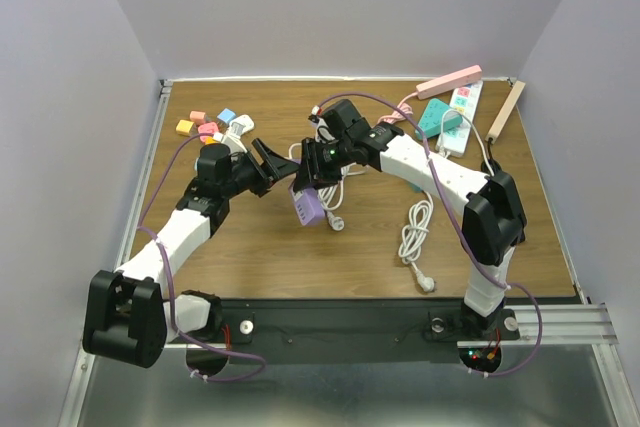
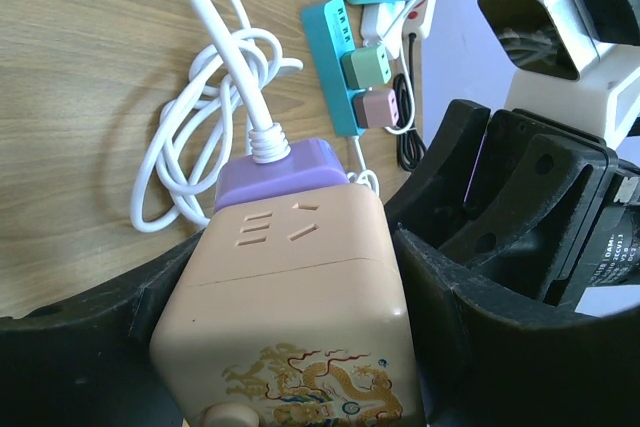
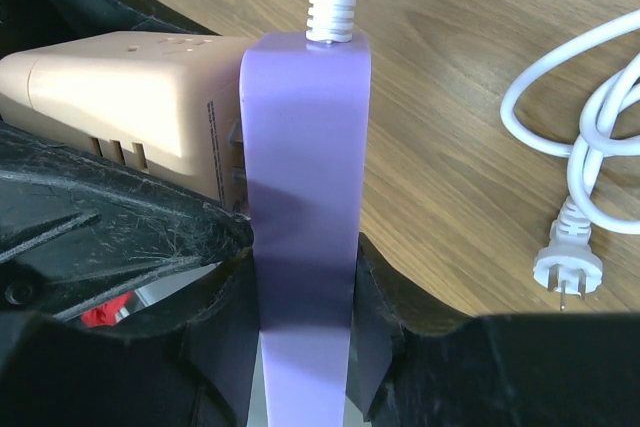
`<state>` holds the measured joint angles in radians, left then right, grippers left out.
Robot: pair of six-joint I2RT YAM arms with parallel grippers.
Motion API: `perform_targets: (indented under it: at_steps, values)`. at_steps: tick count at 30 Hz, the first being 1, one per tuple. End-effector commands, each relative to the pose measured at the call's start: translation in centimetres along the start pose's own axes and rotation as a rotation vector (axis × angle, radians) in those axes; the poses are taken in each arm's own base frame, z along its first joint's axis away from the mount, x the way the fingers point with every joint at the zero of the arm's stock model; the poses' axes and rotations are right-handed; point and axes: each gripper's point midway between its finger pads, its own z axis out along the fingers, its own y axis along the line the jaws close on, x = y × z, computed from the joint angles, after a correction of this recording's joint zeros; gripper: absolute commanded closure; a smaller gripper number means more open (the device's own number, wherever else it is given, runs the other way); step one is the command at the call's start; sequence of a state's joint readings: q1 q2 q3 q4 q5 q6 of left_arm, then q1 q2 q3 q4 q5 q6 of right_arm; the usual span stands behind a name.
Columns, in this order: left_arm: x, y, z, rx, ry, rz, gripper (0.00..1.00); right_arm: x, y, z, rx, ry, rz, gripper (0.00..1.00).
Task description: Pull the plug off the socket
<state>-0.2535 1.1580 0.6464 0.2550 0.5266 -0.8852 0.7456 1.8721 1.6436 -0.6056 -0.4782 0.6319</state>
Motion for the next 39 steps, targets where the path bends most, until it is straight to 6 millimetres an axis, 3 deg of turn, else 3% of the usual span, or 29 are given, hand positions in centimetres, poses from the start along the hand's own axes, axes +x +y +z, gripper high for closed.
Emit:
perform_targets:
  at_steps: [1, 2, 3, 5, 8, 12, 14, 19, 25, 28, 29, 32, 39]
  values:
    - [-0.6, -1.6, -0.1, 0.054, -0.011, 0.068, 0.65, -2.3, 2.5, -1.2, -0.078, -0.091, -0.075, 1.0]
    - [-0.6, -1.5, -0.1, 0.051, -0.013, 0.066, 0.68, -2.1, 2.6, -1.2, -0.079, -0.088, -0.075, 0.99]
    - [-0.6, -1.4, -0.1, 0.05, -0.012, 0.065, 0.75, -1.9, 2.4, -1.0, -0.08, -0.079, -0.072, 0.83]
    - [-0.6, -1.5, 0.0, 0.053, -0.01, 0.061, 0.79, -1.8, 2.4, -0.9, -0.087, -0.068, -0.073, 0.52]
    - [-0.9, -1.8, 0.1, 0.058, -0.012, 0.061, 0.83, -1.6, 2.6, -0.8, -0.101, -0.057, -0.082, 0.31]
    - [-1.3, -2.3, 0.2, 0.07, -0.018, 0.051, 0.9, -1.2, 2.7, -0.4, -0.099, -0.048, -0.095, 0.18]
    - [-1.4, -2.5, 0.3, 0.076, -0.024, 0.043, 0.92, -0.8, 2.5, -0.1, -0.086, -0.045, -0.097, 0.18]
    - [-2.0, -3.6, 0.3, 0.107, -0.04, 0.016, 1.0, 0.0, 0.6, 1.2, -0.033, -0.034, -0.083, 0.22]
    - [-2.9, -5.1, -0.1, 0.151, -0.059, -0.002, 1.0, 1.4, -1.0, 2.3, -0.009, -0.002, -0.072, 0.36]
    - [-2.8, -5.5, -0.2, 0.171, -0.047, -0.021, 1.0, 1.2, -0.9, 2.6, -0.017, -0.008, -0.07, 0.6]
    - [-2.6, -5.6, -0.2, 0.177, -0.041, -0.027, 1.0, 1.1, -0.8, 2.6, -0.023, -0.012, -0.071, 0.74]
    - [-2.2, -5.4, -0.4, 0.184, -0.037, -0.033, 1.0, 0.3, -0.8, 2.7, -0.005, -0.044, -0.06, 1.0]
    - [-2.0, -4.1, -0.5, 0.12, -0.038, 0.017, 1.0, -0.4, -1.0, 2.4, 0.022, -0.078, -0.042, 1.0]
